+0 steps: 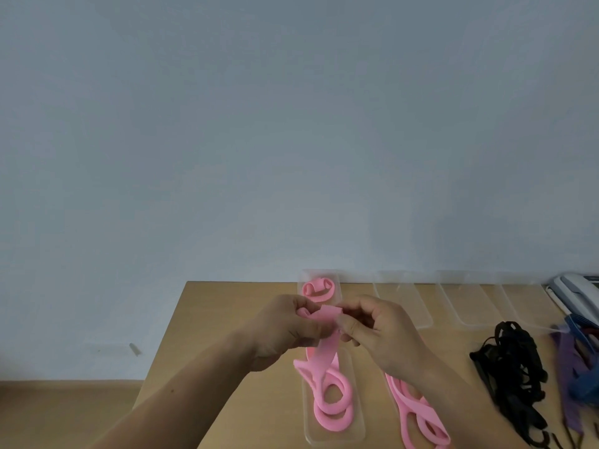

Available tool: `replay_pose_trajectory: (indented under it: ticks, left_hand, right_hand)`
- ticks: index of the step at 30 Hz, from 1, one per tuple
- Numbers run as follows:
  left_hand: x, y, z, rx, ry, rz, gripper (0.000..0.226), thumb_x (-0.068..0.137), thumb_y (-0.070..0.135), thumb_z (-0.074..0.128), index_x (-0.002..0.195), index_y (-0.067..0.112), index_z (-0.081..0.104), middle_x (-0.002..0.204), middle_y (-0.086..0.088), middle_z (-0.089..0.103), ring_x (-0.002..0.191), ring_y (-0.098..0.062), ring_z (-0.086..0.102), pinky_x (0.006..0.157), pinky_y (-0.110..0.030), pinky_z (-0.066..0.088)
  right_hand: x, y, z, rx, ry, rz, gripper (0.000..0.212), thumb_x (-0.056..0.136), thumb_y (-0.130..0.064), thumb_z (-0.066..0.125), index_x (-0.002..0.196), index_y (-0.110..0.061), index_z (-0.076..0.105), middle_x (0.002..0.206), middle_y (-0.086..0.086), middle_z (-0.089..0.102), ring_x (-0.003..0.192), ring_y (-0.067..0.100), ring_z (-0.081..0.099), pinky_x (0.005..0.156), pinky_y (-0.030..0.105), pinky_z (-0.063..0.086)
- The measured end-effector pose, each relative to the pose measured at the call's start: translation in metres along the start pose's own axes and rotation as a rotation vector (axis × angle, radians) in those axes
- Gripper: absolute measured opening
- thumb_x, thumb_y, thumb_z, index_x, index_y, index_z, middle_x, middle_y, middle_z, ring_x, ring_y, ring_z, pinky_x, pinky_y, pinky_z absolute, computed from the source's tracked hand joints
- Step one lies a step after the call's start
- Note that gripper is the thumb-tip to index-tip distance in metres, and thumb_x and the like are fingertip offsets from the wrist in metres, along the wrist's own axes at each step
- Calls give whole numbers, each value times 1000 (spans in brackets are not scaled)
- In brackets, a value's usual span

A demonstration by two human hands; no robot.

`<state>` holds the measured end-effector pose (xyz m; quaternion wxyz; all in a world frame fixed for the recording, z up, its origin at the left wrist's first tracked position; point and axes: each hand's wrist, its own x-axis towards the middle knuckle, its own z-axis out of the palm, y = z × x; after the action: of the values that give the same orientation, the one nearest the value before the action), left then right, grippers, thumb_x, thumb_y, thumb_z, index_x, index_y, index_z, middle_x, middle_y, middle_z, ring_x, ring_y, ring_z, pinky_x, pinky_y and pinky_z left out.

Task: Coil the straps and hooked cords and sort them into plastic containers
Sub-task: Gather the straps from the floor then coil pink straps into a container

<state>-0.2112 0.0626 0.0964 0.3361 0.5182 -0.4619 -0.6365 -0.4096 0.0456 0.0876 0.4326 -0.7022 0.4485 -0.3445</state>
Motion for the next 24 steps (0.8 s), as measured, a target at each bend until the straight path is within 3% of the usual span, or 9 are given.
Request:
replay_pose_trajectory:
  ticks: [4,8,11,15,18,22,24]
  left_hand:
    - [-3,3,0,15,-63,-12,32,83,7,77,107,4,54,92,-14,73,80,-27,67,78,-37,58]
    - [-4,3,6,-14,-11,6,44,82,1,76,117,-4,50,90,-16,69,78,-29,62,84,-51,55]
    - [-5,4,8,-76,-4,4,47,78,1,79,117,-2,53,90,-14,69,77,-29,63,79,-47,55]
    - [-9,6,6,-165,-87,18,31,78,23,77,103,9,64,92,-12,71,84,-28,68,75,-42,59]
    - [-11,4,4,-220,-27,35,27,78,22,75,97,8,62,91,-12,71,82,-29,67,77,-42,57]
    - [-13,1,2,-282,-16,59,37,70,11,79,100,4,59,94,-19,71,82,-31,69,76,-40,59]
    - [-12,1,1,-285,1,90,38,71,4,79,103,2,58,94,-19,70,81,-31,70,73,-38,59]
  right_hand:
    - [-2,1,-1,-8,-10,-23,19,91,-12,68,107,-19,74,85,-4,74,77,10,69,71,25,56]
    - [-2,0,-3,-28,6,-57,26,90,-12,68,114,-21,72,96,-9,73,90,9,67,80,23,55]
    - [-2,-4,-2,-115,45,-139,27,88,-7,70,112,-21,72,87,-21,68,81,2,62,73,14,48]
    - [-4,-6,0,-199,56,-262,24,85,-4,73,105,-17,72,83,-18,60,77,3,57,70,14,45]
    - [-5,-6,5,-205,55,-296,25,81,0,75,102,-14,72,83,-14,57,76,3,54,71,17,45]
    - [-7,-3,5,73,10,-137,31,80,1,75,104,-18,73,86,-14,64,80,4,60,75,22,53]
    - [-7,-4,4,235,-7,-21,27,85,-11,74,109,-23,71,93,-10,71,86,10,67,80,28,56]
